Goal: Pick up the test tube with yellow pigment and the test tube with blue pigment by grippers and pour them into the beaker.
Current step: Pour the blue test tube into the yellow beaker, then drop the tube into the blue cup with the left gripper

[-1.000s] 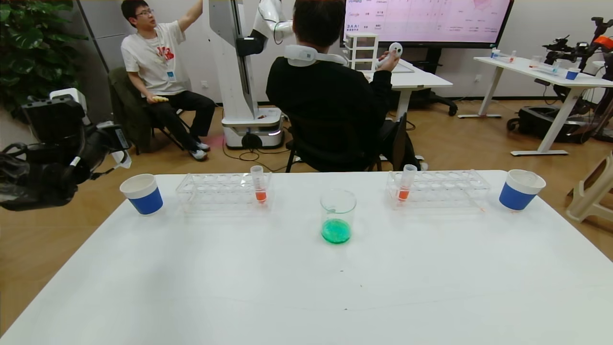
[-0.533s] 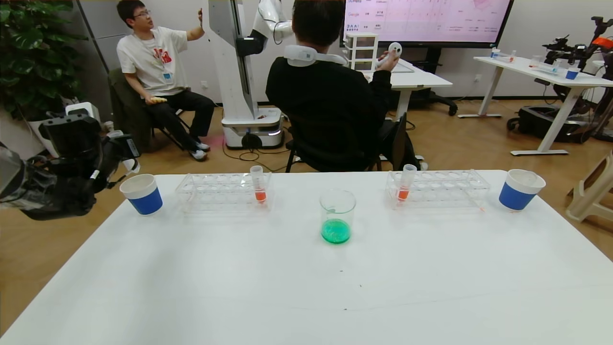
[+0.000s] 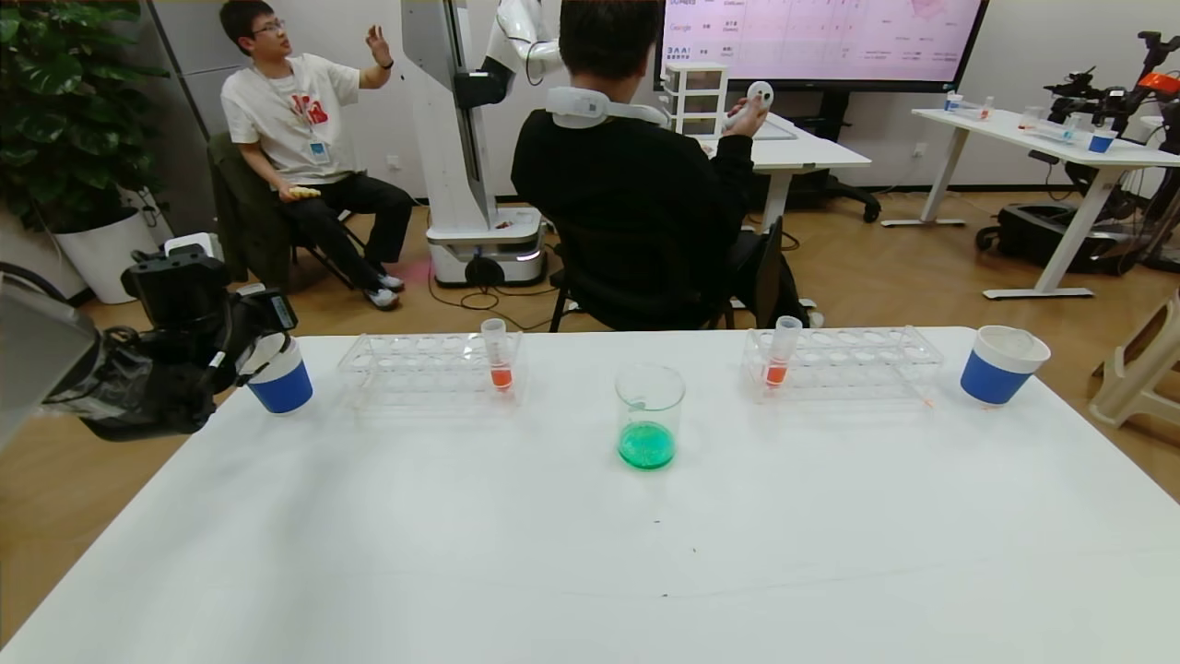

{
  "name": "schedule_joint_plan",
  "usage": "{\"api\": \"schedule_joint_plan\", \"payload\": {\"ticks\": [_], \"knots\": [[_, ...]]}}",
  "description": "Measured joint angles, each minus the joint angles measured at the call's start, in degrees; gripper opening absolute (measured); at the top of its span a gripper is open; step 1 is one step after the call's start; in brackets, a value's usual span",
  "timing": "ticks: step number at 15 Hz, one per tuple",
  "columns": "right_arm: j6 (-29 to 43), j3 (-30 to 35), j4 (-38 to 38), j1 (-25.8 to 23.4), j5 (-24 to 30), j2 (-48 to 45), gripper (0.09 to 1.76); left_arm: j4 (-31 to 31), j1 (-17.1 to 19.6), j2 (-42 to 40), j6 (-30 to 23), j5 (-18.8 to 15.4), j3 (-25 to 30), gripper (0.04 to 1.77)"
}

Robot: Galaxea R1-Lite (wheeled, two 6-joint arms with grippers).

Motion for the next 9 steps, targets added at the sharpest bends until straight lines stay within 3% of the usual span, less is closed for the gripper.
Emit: {"api": "schedule_joint_plan", "payload": {"ticks": [5,6,8,9], "knots": [[0.0,0.0,0.0,0.0,0.0,0.0,1.74,-2.2,0.1,1.3,0.3,0.0,1.4,0.52],[0.0,0.0,0.0,0.0,0.0,0.0,1.74,-2.2,0.1,1.2,0.3,0.0,1.4,0.69],[0.0,0.0,0.0,0.0,0.0,0.0,1.74,-2.3,0.2,1.2,0.9,-0.2,1.6,1.38],[0.0,0.0,0.0,0.0,0.0,0.0,1.74,-2.8,0.3,1.2,1.5,-0.2,2.1,1.65]]}}
